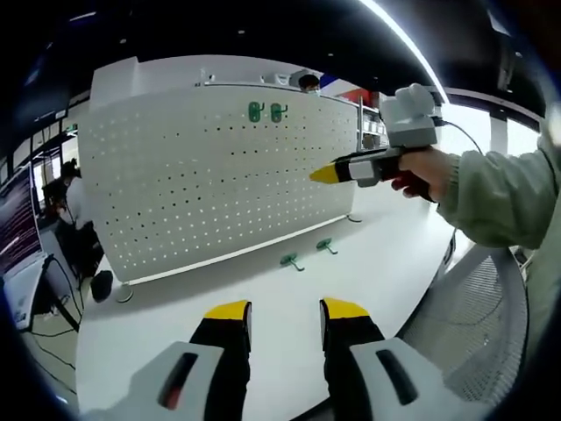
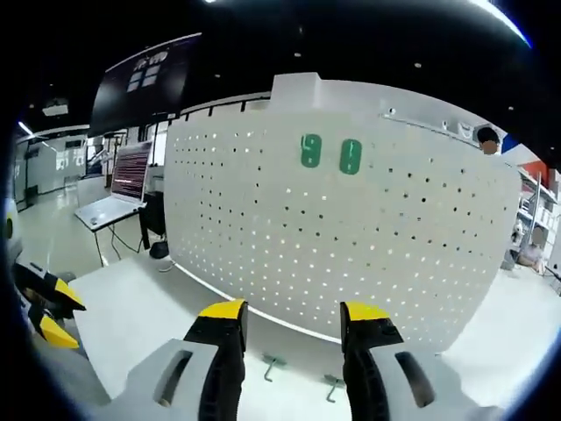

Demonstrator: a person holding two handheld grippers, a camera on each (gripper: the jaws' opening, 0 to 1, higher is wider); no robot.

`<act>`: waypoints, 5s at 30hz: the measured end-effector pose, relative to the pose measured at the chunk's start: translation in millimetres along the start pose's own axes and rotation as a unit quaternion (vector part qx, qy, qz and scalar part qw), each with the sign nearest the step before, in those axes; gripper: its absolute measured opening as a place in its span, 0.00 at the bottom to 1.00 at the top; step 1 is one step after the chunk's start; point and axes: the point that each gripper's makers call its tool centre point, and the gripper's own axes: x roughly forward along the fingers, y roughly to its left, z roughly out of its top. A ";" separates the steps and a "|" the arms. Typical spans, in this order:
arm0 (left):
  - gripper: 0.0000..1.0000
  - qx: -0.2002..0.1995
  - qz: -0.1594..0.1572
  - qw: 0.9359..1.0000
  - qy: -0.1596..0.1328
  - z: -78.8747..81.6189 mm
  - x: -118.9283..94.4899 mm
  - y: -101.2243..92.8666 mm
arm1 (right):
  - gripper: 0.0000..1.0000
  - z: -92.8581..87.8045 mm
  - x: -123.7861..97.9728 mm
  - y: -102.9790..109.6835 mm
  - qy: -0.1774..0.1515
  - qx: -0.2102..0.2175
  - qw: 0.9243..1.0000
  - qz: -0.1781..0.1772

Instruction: Insert the hook assembly into the mounting plate slot until the hook locks in place.

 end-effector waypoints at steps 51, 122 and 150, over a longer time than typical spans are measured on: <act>0.32 0.027 -0.033 0.998 0.049 -4.6 17.9 -11.1 | 0.46 -54.3 -89.1 57.8 0.039 0.061 0.994 0.077; 0.28 0.204 -0.174 0.955 0.125 -12.8 226.8 9.0 | 0.45 -73.1 -98.3 43.0 0.073 0.142 0.987 0.023; 0.28 0.209 -0.217 0.944 0.136 -37.4 278.2 2.3 | 0.45 -80.6 -96.0 32.3 0.080 0.164 0.983 -0.002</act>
